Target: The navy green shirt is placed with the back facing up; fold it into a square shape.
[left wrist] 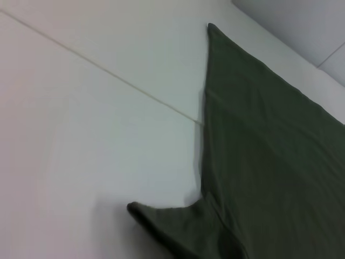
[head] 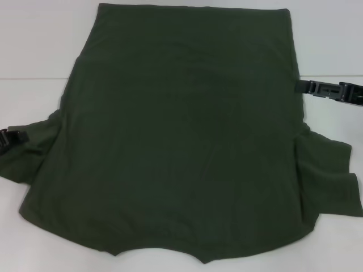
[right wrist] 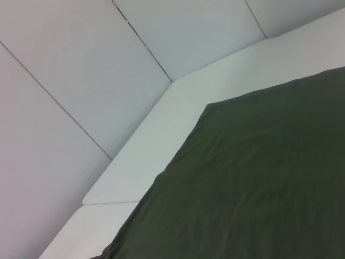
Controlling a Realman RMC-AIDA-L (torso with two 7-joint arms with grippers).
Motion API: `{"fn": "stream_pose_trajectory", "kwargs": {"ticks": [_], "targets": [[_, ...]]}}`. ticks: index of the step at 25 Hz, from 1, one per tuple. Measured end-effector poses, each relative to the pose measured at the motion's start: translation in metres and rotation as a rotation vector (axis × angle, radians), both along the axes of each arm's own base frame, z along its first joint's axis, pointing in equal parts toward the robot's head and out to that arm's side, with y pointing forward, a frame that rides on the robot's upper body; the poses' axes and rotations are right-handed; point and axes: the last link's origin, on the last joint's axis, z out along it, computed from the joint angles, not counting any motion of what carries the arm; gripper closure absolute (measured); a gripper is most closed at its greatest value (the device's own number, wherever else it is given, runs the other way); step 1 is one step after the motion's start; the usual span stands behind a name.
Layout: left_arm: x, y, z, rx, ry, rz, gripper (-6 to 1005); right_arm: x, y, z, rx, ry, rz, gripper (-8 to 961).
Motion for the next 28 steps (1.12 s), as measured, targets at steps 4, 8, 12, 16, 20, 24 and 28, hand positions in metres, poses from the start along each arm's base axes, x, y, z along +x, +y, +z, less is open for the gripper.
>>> {"fn": "stream_pose_trajectory", "kwargs": {"ticks": [4,8,12,16,20,24,28], "targets": [[0.002,0.001,0.0,-0.002,0.005,-0.008,662,0.001,0.0,0.002,0.004,0.001,-0.004,15],[0.002,0.003,0.001,-0.006,0.021,-0.013,811,0.003,0.0,0.003,0.006,0.001,-0.008,15],[0.003,0.009,0.009,-0.02,0.102,0.007,932,0.003,0.0,0.004,0.01,0.0,-0.012,15],[0.011,0.023,0.021,-0.046,0.221,0.037,1000,0.004,0.0,0.004,0.013,-0.002,-0.013,15],[0.019,0.038,0.032,-0.07,0.325,0.05,1000,0.004,0.0,0.005,0.013,-0.003,-0.015,16],[0.026,0.05,0.038,-0.101,0.415,0.064,1000,0.004,0.0,0.005,0.013,-0.005,-0.016,16],[0.027,0.055,0.043,-0.113,0.463,0.101,1001,0.005,0.0,0.005,0.012,-0.006,-0.017,16]]}}
